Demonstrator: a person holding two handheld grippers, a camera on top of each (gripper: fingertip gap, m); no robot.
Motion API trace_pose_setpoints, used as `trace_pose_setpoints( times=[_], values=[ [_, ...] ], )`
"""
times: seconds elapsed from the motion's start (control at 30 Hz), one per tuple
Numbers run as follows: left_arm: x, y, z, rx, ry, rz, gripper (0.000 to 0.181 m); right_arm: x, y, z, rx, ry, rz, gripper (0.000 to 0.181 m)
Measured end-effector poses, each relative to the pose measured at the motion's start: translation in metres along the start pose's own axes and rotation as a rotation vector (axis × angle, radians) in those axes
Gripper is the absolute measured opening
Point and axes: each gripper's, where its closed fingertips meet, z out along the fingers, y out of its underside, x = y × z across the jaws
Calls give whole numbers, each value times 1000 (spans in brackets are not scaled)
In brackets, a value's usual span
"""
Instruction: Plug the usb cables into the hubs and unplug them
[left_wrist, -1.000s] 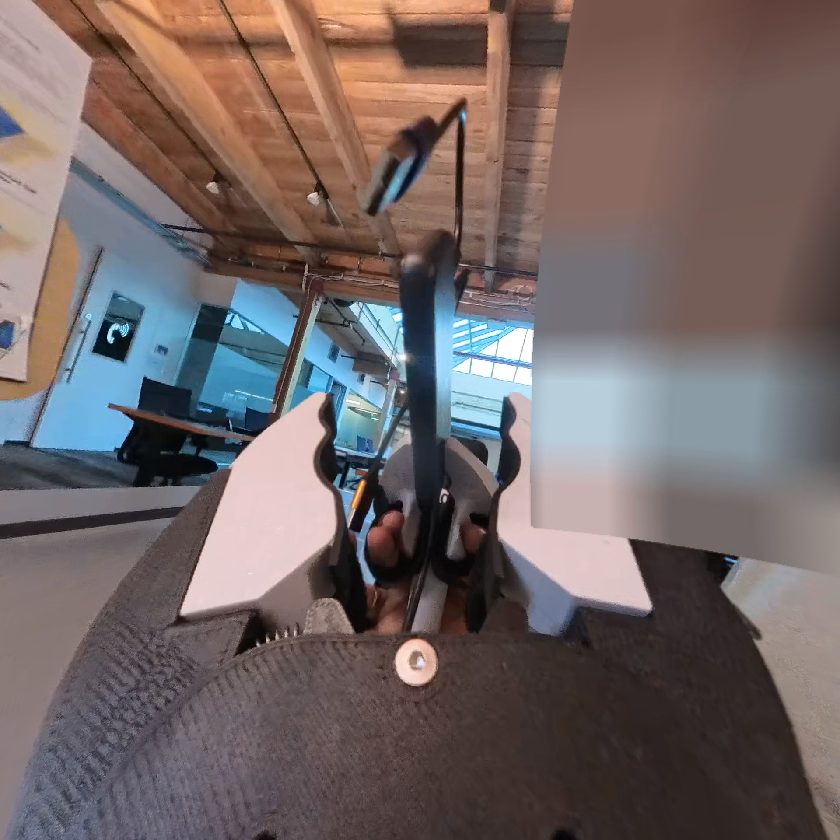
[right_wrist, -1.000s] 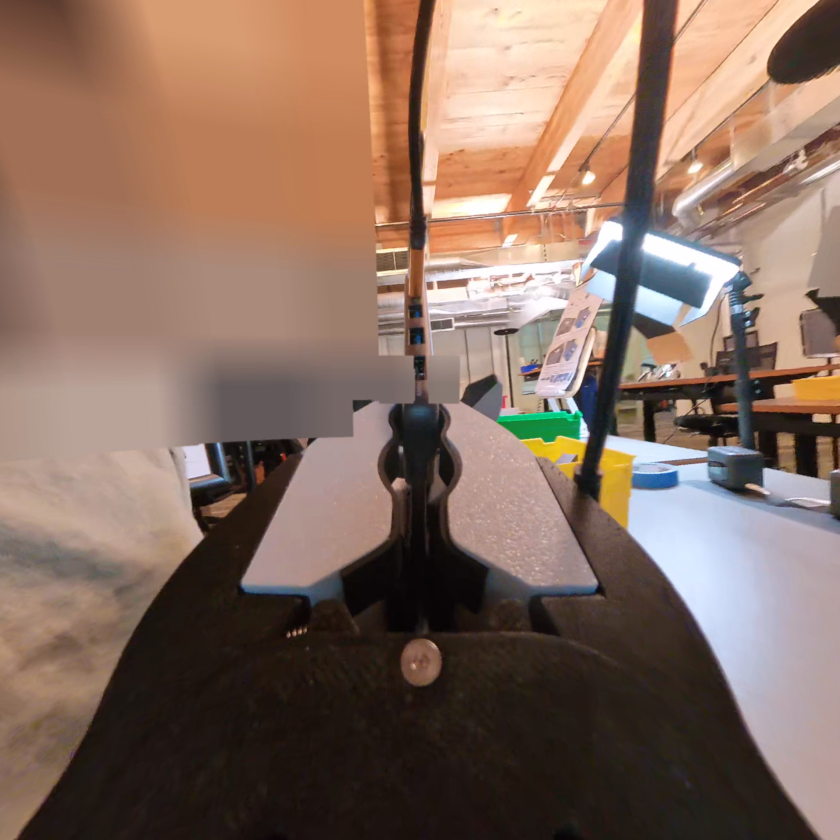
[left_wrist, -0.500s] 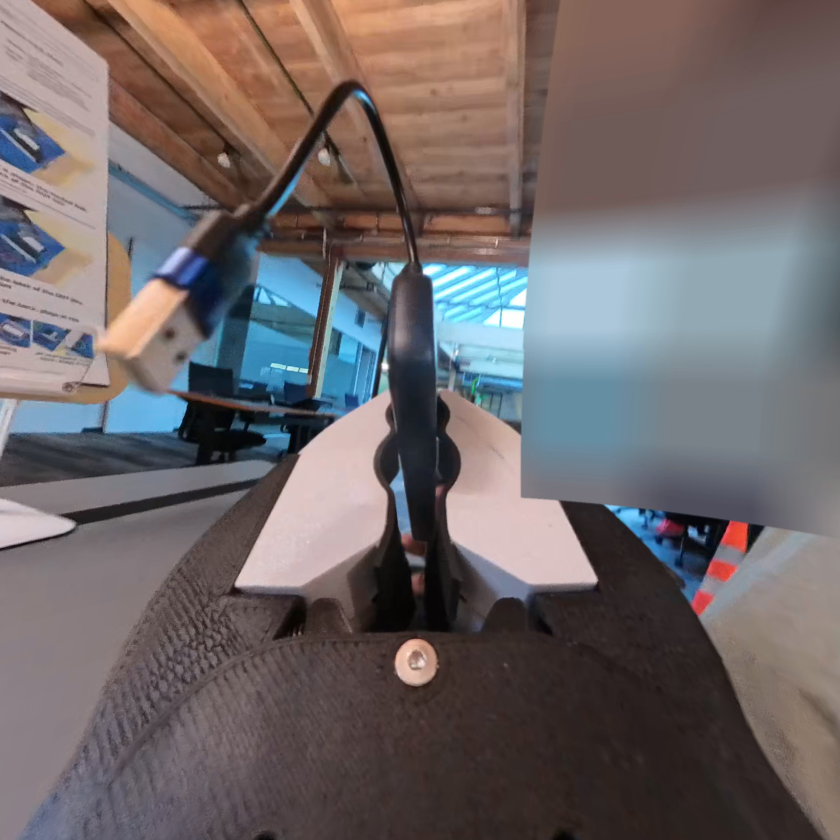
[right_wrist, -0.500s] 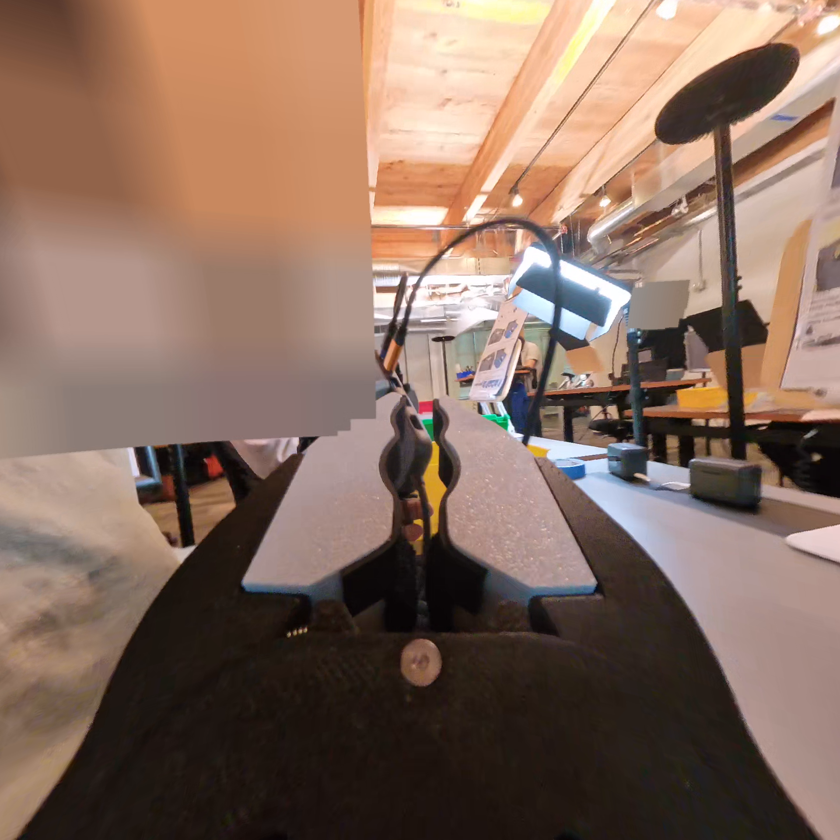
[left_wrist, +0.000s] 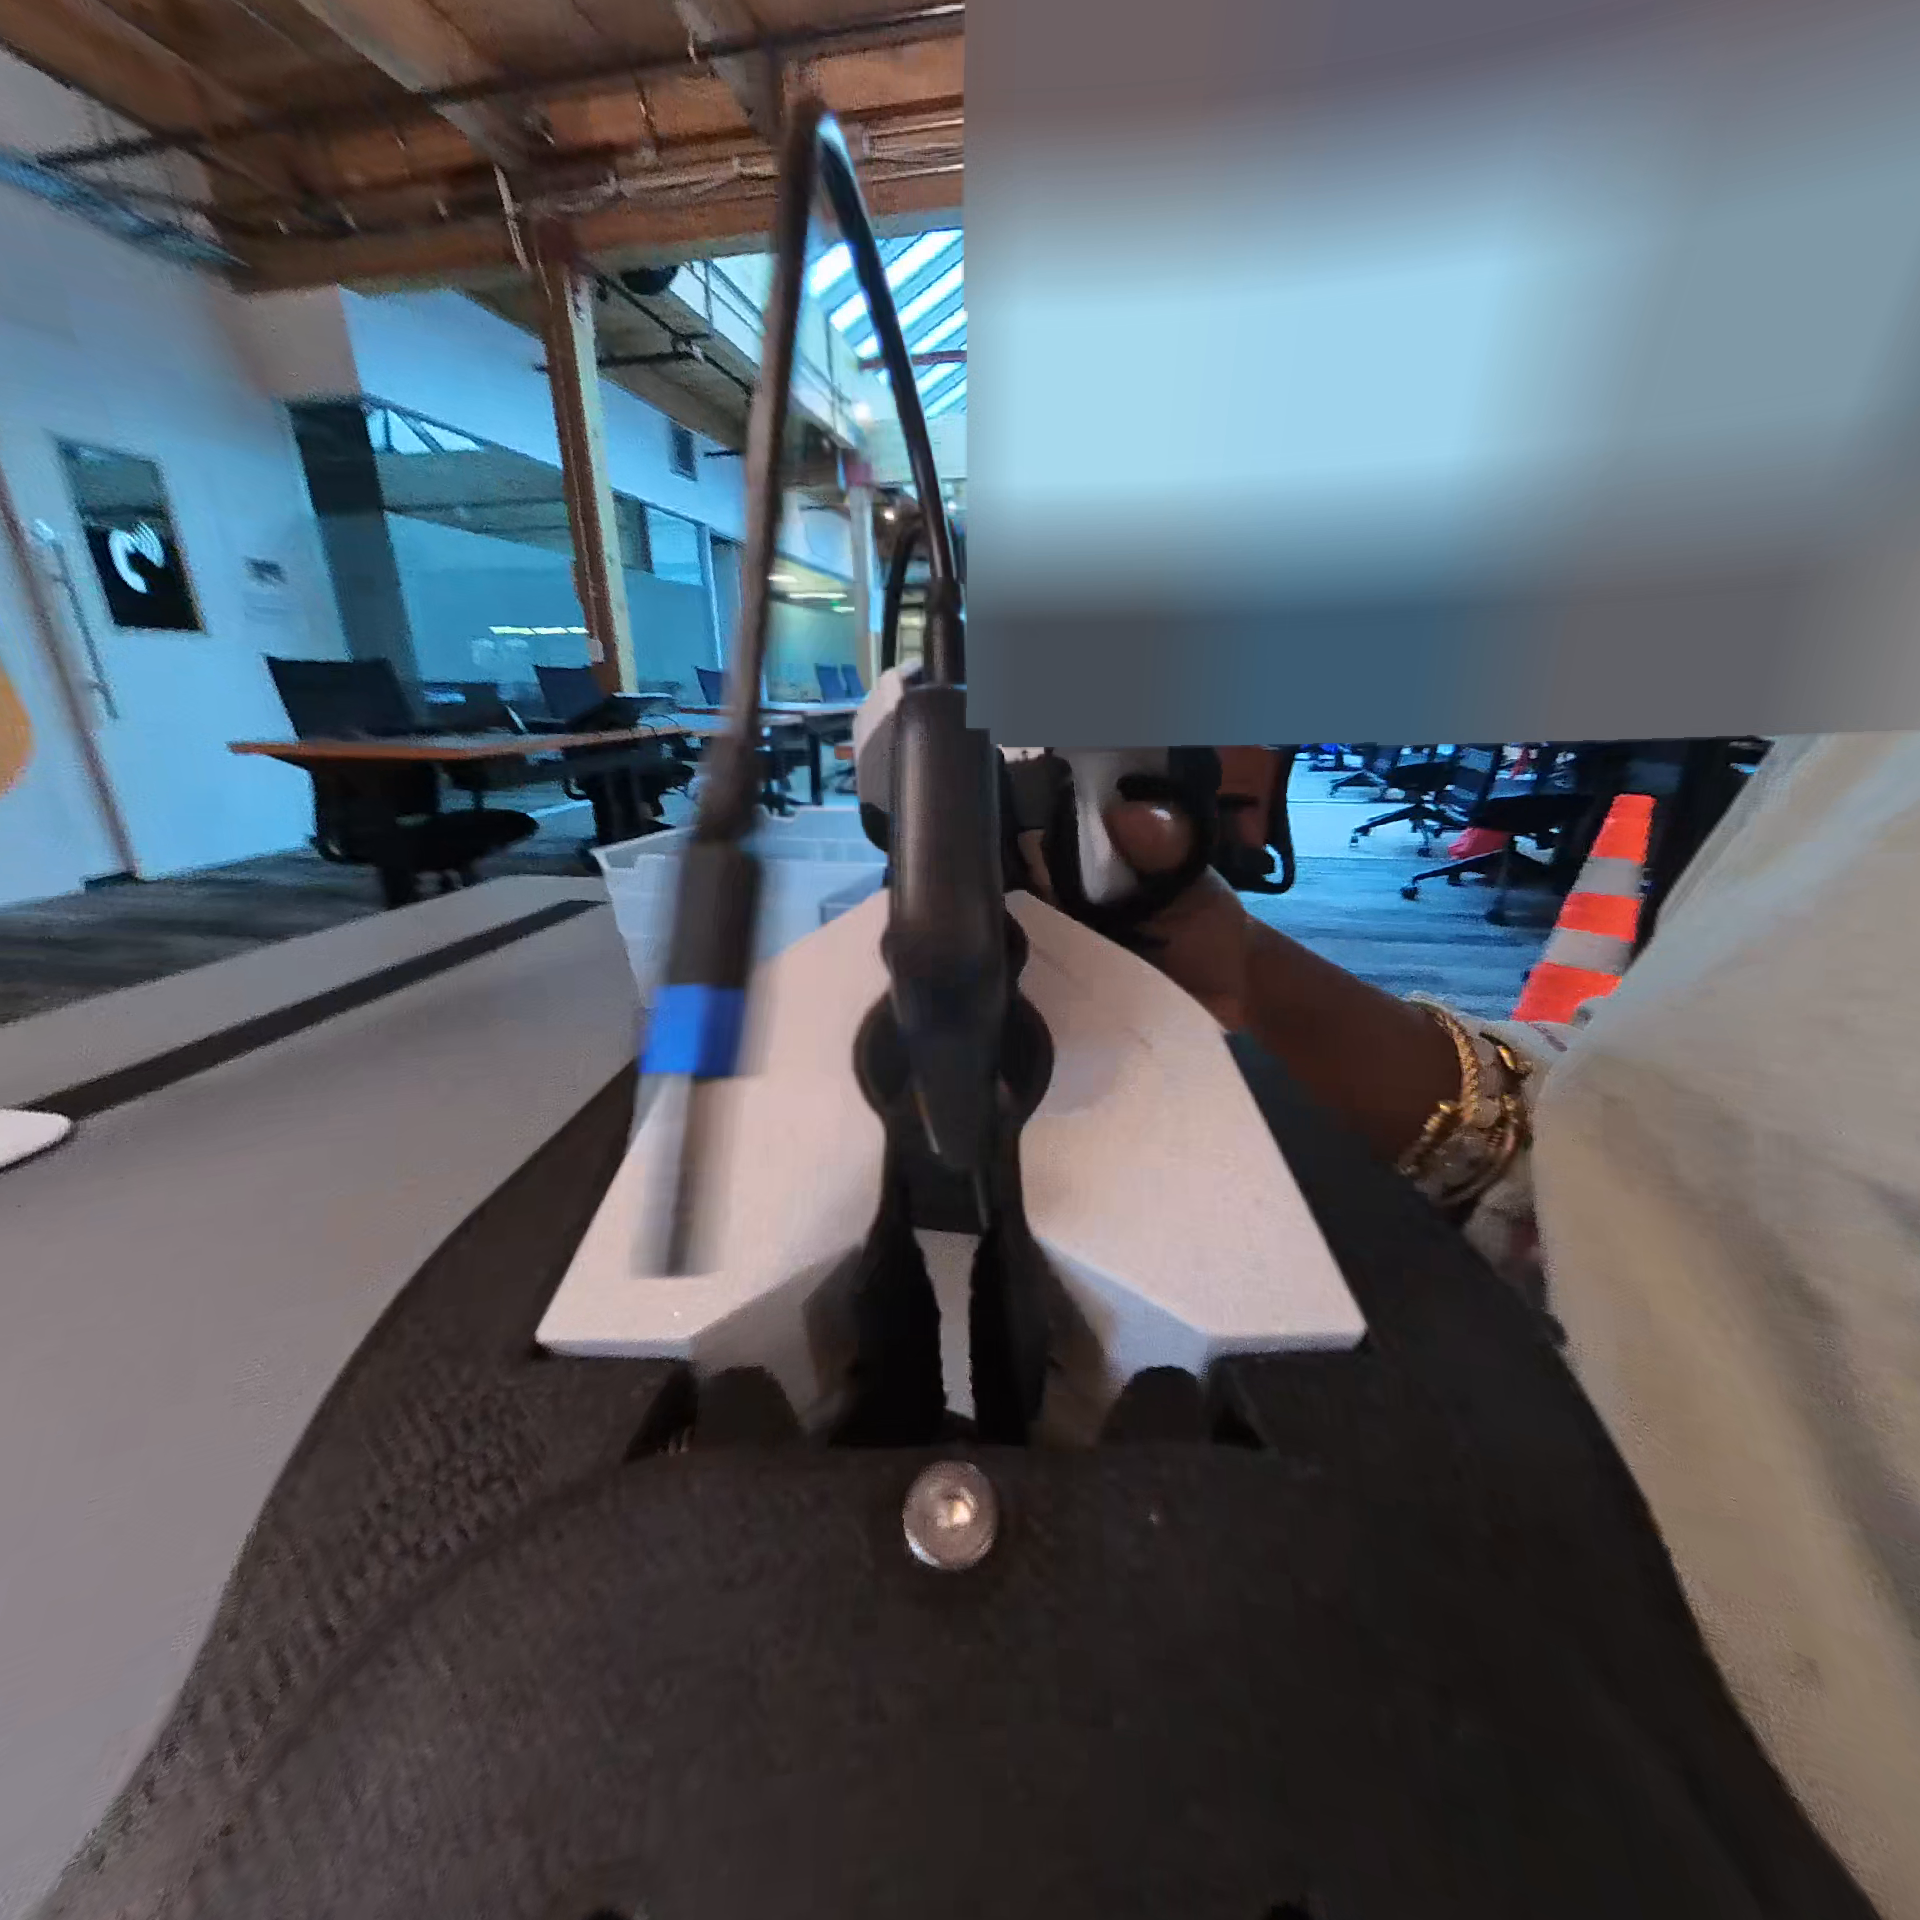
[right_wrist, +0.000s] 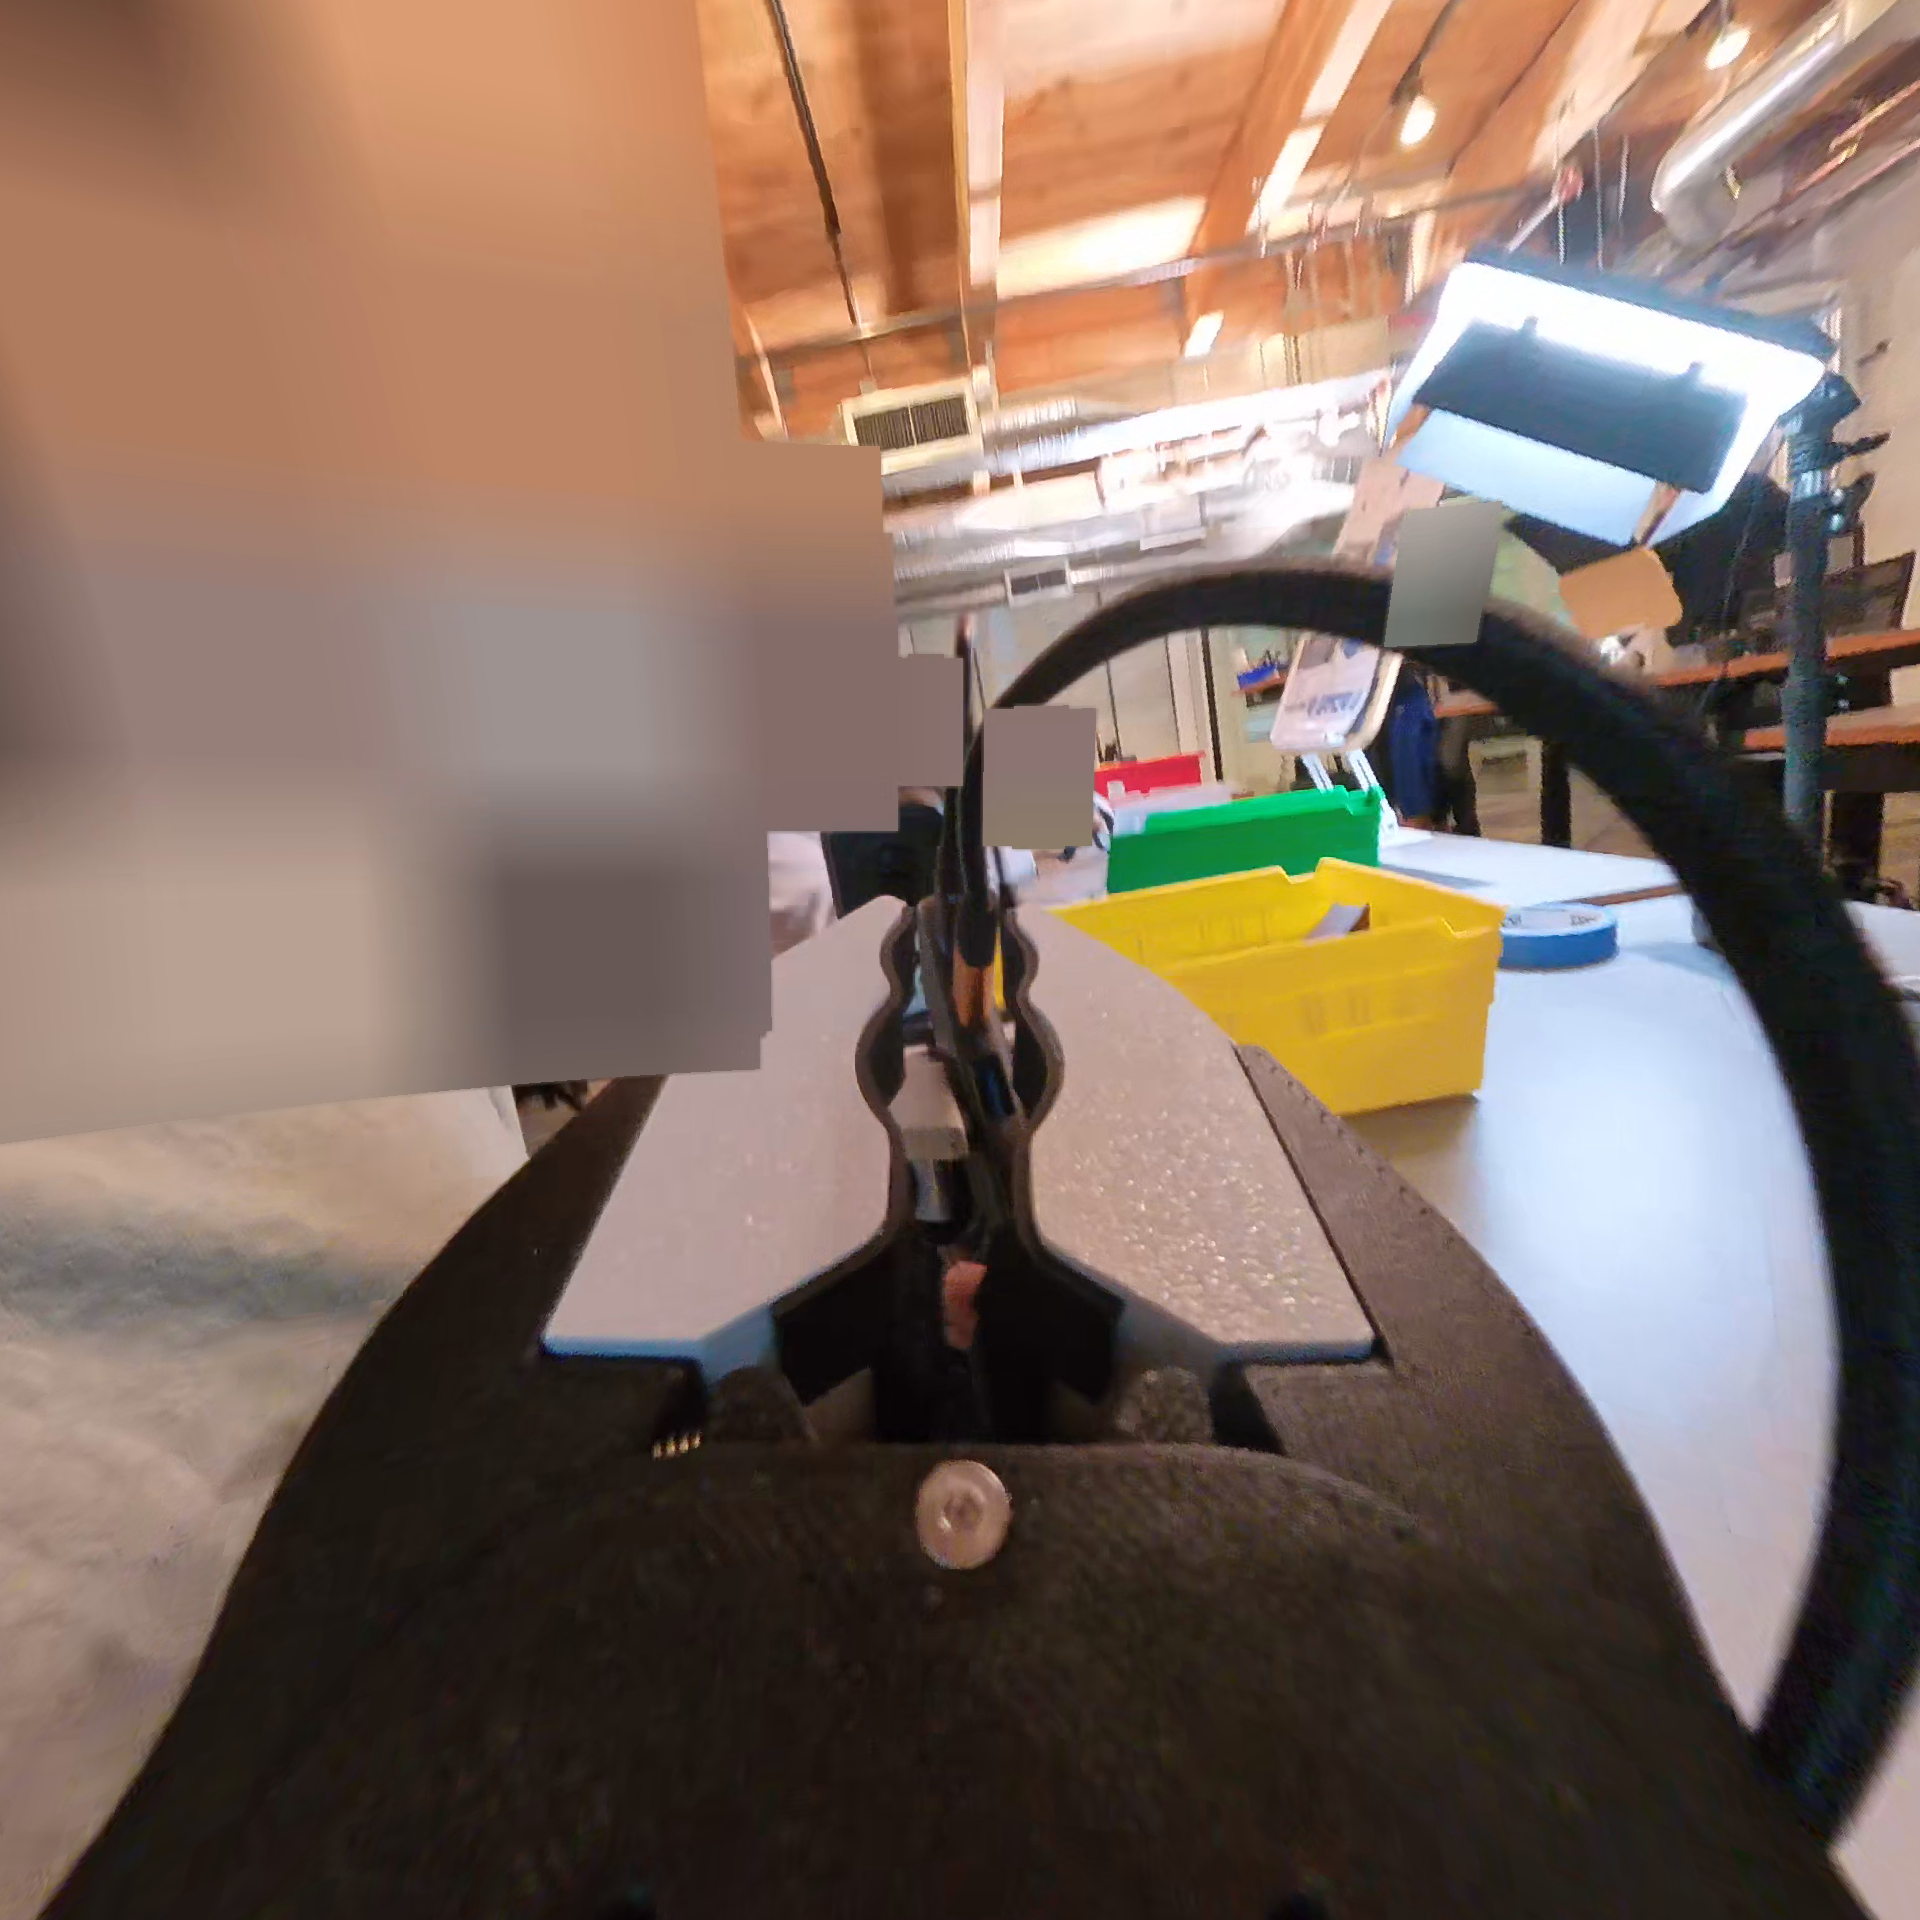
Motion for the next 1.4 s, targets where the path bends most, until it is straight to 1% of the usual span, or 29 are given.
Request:
trace_pose_setpoints(
  times=[0.07, 0.1, 0.17, 0.23, 0.33, 0.43, 0.6, 0.67, 0.73, 0.8, 0.87, 1.0, 1.03, 1.07, 1.1, 1.13, 1.17, 1.2, 1.23, 1.27, 1.3, 1.33, 1.37, 1.4],
  values=[
    [2, 6, 3, -35, 21, -35, 13, 0, 7, -2, -67, 4, -43, 13],
    [6, 9, 5, -49, 45, -55, 13, 0, 9, -3, -88, 4, -62, 8],
    [10, 13, 8, -58, 78, -99, 13, 1, 10, -6, -108, 7, -91, 7],
    [9, 13, 10, -39, 77, -132, 13, 4, 8, -8, -84, 22, -105, 7],
    [5, 10, 12, 8, 51, -193, 13, 10, 4, -10, -5, 31, -44, 6],
    [3, 10, 10, 19, 36, -204, 13, 13, 3, -11, 40, 39, -11, 6],
    [-4, -2, 4, 120, 9, -236, 12, 17, 0, -6, 97, 53, 17, 6],
    [-8, -1, 0, 116, 0, -243, 12, 20, 4, -6, 125, 58, 46, 7],
    [-9, 1, 0, 104, -8, -247, 12, 22, 5, -7, 112, 64, 55, 7],
    [-8, 6, 3, 49, -9, -218, 13, 22, 4, -9, 31, 69, 6, 8],
    [-6, 3, 3, 69, 10, -240, 13, 19, 3, -7, -10, 65, -26, 8],
    [-9, 0, -3, 122, 19, -274, 12, 20, 7, -7, 82, 63, 47, 7],
    [-10, 1, -3, 120, 15, -282, 12, 22, 8, -8, 92, 68, 57, 6],
    [-10, 2, -2, 113, 14, -287, 12, 22, 8, -9, 88, 69, 62, 10],
    [-10, 3, -2, 113, 14, -295, 12, 23, 8, -9, 65, 69, 56, 9],
    [-10, 4, -1, 111, 15, -302, 12, 23, 3, -10, 55, 72, 36, 9],
    [-11, 3, -3, 120, 9, -297, 13, 25, -18, -17, 150, 86, 19, 9],
    [-16, -3, -10, 163, -5, -309, 13, 28, -45, -34, 274, 96, 27, 9],
    [-22, -10, -17, 213, -17, -336, 12, 34, -56, -51, 299, 133, 22, 9],
    [-29, -15, -24, 242, -35, -353, 12, 42, -49, -61, 226, 209, -12, 9],
    [-34, -16, -26, 238, -54, -346, 12, 46, -34, -66, 128, 262, -25, 9],
    [-34, -15, -25, 223, -60, -328, 12, 44, -21, -69, 61, 270, -6, 9],
    [-31, -13, -22, 212, -47, -318, 12, 41, -13, -70, 25, 273, 8, 7],
    [-27, -12, -19, 203, -30, -321, 13, 40, -10, -70, -4, 279, -1, 9]
  ],
)
